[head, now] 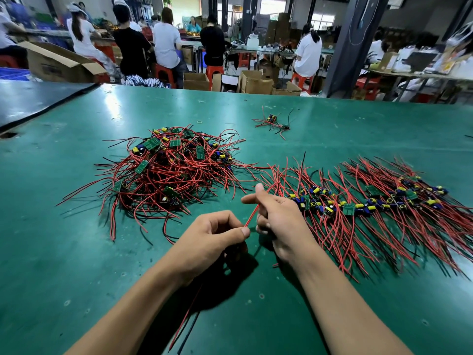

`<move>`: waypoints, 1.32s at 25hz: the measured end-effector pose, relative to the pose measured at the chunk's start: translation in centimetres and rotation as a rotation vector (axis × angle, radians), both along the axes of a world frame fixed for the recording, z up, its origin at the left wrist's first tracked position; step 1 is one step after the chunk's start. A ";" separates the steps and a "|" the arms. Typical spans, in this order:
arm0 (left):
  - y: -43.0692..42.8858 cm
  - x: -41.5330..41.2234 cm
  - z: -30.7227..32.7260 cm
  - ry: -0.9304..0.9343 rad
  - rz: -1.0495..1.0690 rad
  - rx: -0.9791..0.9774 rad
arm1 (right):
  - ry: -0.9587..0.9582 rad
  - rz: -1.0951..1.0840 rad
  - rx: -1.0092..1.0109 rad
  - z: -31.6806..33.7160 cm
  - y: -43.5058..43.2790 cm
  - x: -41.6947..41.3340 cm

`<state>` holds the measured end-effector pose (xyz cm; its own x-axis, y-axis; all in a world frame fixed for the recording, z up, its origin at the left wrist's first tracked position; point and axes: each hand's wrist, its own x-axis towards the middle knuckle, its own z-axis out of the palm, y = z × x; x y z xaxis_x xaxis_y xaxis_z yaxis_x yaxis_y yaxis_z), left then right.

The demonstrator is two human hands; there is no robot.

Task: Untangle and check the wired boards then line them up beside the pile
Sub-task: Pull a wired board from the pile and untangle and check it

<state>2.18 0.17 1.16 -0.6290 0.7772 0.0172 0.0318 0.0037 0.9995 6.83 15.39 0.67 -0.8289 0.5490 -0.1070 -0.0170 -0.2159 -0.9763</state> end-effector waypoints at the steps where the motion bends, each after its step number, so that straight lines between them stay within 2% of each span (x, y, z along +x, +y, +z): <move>1: 0.1 0.0 0.0 -0.012 -0.006 0.005 | 0.024 -0.017 -0.069 0.2 0.0 -0.1; 3: 0.1 0.0 0.1 -0.041 -0.006 0.013 | 0.067 -0.024 -0.211 0.4 -0.1 -0.2; 5: 0.0 0.1 0.0 -0.063 0.010 0.002 | 0.082 -0.005 -0.247 0.4 -0.2 -0.1; 11: 0.1 0.2 -0.2 -0.137 0.116 0.035 | -0.035 0.350 0.022 -0.3 -0.5 0.6; 15: -0.1 0.1 -0.1 -0.075 0.062 0.031 | -0.079 0.189 0.178 -0.5 0.2 0.7; 18: -0.3 0.1 0.2 -0.110 -0.001 0.041 | -0.024 0.056 0.186 -0.4 0.8 0.5; 23: -0.2 0.3 0.6 -0.206 -0.076 0.079 | 0.106 -0.049 0.009 0.3 0.9 0.3; 30: -0.2 0.4 0.2 -0.168 -0.069 0.036 | 0.026 -0.024 -0.415 0.9 0.6 0.2; 33: -0.2 0.4 0.0 -0.132 -0.027 0.010 | 0.007 -0.004 -0.464 0.6 0.4 0.0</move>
